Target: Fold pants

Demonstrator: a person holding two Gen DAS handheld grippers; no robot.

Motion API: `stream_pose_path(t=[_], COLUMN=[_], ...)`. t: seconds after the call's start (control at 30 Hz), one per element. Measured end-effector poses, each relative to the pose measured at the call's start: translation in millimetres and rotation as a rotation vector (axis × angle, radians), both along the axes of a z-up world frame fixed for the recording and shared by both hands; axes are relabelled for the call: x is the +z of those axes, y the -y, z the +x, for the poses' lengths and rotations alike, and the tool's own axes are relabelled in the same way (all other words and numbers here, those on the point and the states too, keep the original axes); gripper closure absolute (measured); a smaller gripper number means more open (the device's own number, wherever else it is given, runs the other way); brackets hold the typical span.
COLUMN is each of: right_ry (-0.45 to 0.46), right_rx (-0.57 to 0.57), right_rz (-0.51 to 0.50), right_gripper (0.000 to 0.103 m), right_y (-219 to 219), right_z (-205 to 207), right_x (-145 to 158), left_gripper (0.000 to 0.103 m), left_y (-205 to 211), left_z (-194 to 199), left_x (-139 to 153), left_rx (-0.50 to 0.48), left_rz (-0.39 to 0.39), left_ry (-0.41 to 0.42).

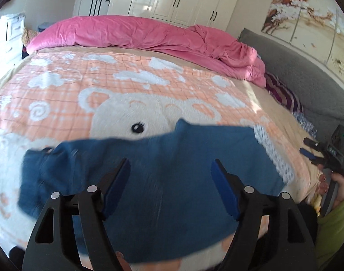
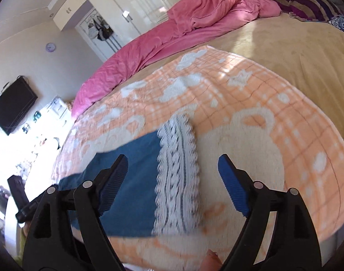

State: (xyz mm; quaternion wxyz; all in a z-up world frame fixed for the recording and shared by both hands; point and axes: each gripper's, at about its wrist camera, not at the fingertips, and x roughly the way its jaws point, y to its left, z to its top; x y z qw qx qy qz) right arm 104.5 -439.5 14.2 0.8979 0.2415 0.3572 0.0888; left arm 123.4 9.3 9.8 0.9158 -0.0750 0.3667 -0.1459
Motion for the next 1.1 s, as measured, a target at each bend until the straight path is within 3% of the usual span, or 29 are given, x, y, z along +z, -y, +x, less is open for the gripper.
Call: stream_pose_path(t=[0.13, 0.37, 0.43, 0.57, 0.63, 0.7, 0.8, 0.87, 1.0, 1.1], right_ry=[-0.05, -0.186, -0.201, -0.232, -0.244, -0.24, -0.239, -0.248, -0.243, -0.191], right_rx=[0.025, -0.015, -0.015, -0.017, -0.022, -0.021, -0.032, -0.027, 0.022, 0.03], right_rz=[0.005, 0.03, 0.08, 0.082, 0.094, 0.074, 0.094, 0.088, 0.077, 0.02], right_gripper=[0.027, 0.027, 0.027, 0.027, 0.034, 0.049, 0.053, 0.06, 0.085, 0.087], right_y=[-8.0, -12.6, -12.2, -14.5, -12.4, -13.0, -9.5, -11.3, -19.2, -24.0], right_z=[-20.4, -23.4, -22.0, -17.7, -17.9, -18.6, -18.4, -15.7, -11.4, -18.5], right_x=[-9.5, -38.6, -45.1, -55.1, -60.5, -60.1, -62.7, -65.0, -65.6, -52.2], left_gripper=[0.03, 0.029, 0.028, 0.028, 0.026, 0.025, 0.025, 0.025, 0.025, 0.031], left_y=[-21.3, -76.3, -78.7, -68.3, -58.5, -44.7, -32.0, -29.1, -35.3, -47.3], left_z=[-25.9, -47.4, -47.8, -46.5, -43.6, -36.5, -25.8, -16.6, -1.8, 2.3], left_x=[-0.1, 3.7, 5.7, 6.9, 4.8, 0.4, -10.3, -22.2, -42.3, -52.7], left_rx=[0.034, 0.175, 0.19, 0.161, 0.141, 0.109, 0.092, 0.115, 0.171, 0.244], left_rz=[0.032, 0.004, 0.007, -0.014, -0.016, 0.005, 0.041, 0.079, 0.09, 0.141], left_ry=[0.005, -0.004, -0.005, 0.003, 0.003, 0.0, -0.016, -0.039, -0.1, -0.14])
